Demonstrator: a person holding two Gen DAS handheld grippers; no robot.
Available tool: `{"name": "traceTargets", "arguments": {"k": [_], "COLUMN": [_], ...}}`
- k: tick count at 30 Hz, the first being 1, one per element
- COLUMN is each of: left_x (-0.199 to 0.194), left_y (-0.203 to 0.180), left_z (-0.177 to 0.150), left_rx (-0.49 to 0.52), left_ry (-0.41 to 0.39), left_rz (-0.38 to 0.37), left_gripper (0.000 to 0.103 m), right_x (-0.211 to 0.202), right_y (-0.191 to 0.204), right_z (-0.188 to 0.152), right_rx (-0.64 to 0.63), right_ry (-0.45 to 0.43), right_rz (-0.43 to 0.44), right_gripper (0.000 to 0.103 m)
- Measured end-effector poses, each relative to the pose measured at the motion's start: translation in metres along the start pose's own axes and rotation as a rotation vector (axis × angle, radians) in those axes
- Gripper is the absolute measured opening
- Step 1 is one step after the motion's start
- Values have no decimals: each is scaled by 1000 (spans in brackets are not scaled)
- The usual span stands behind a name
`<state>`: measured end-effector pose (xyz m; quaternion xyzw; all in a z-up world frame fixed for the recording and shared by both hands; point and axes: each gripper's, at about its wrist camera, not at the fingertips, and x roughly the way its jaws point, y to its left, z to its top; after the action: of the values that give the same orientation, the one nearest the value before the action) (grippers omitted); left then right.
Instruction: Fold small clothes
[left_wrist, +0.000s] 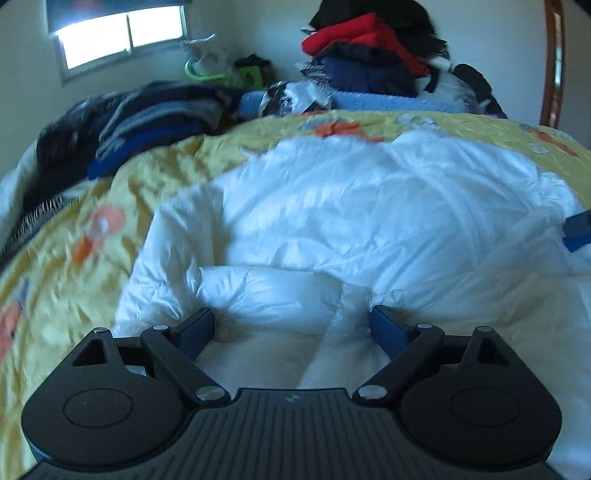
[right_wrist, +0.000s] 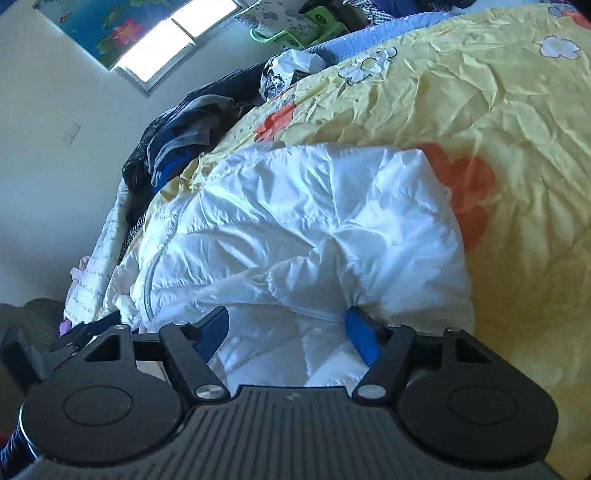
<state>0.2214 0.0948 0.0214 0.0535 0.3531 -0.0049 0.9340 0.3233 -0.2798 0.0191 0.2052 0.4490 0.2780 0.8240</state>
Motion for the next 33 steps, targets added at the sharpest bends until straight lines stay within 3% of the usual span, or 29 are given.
{"name": "traceTargets", "arguments": {"k": [3,7,12,17,21,23,27,29,33], "left_x": [3,-9,-50,-95,-126,-127,-101,-93,-97], "left_y": [-2,-6,-8,-9,-15,-27,-35,-23,-20], "left_z": [-4,-5,-4,-10,-30,-45,-73,-80,-77], "left_rx": [4,2,10,-16,-102,-87,-99,-168,-144], "left_ry": [-7,-3,-41,-46,-65,-48,52,56,67], "left_rz": [27,73,90,117,26,-23,-38,-80,-70], "left_gripper": [95,94,94,94,94,94,95,98,98], "right_x": [3,-7,-69,-95,-95,-86,-61,-54,-56], "right_y": [4,15,61,100,106,109,100,88,83], "right_z": [-2,-2,-31,-82,-113,-124,-140,-148,-154], "right_rx": [-29,26,-44,-135,-178,-188,-207,-201,-204], "right_ry": [-6,-42,-155,-105,-78,-47,29,44,34], "right_rz": [-7,-50,71,127,88,51,-16,-22,-5], "right_gripper": [74,77,80,86,86,86,85,84,83]}}
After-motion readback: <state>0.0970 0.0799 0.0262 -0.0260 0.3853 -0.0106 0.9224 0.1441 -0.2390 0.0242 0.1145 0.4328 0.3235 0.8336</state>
